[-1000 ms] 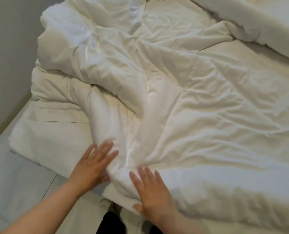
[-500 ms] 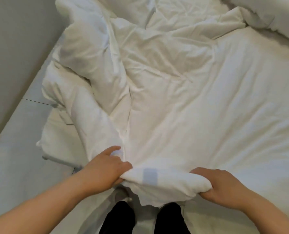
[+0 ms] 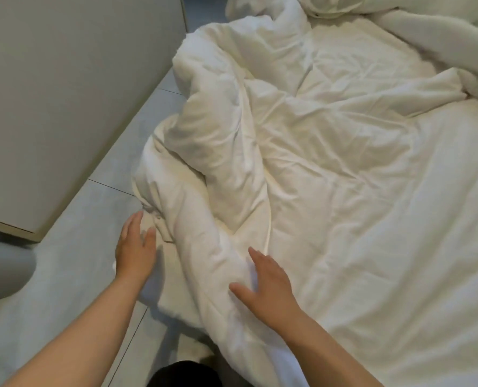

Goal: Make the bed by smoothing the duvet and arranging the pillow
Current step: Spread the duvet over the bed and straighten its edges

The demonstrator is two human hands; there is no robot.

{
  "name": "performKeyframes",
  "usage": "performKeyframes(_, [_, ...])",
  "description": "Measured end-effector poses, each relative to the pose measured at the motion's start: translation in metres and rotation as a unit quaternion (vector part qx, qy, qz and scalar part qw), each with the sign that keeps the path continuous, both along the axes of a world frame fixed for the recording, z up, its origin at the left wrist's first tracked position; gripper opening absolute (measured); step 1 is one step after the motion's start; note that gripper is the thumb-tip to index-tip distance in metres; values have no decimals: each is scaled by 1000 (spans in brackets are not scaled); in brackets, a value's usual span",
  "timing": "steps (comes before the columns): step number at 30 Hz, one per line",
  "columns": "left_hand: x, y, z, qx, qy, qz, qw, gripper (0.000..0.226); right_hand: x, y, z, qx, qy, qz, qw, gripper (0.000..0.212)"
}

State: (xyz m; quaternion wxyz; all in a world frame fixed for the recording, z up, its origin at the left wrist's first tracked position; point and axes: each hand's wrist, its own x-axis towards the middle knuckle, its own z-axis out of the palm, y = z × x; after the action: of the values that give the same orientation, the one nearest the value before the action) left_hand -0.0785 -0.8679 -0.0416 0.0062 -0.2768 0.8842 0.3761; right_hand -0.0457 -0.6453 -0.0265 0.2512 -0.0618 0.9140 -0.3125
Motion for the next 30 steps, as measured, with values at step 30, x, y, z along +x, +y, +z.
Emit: performKeyframes(30, [-42, -241, -14, -7, -208, -223, 952, 49, -8, -183, -13, 217, -26, -4, 976, 85])
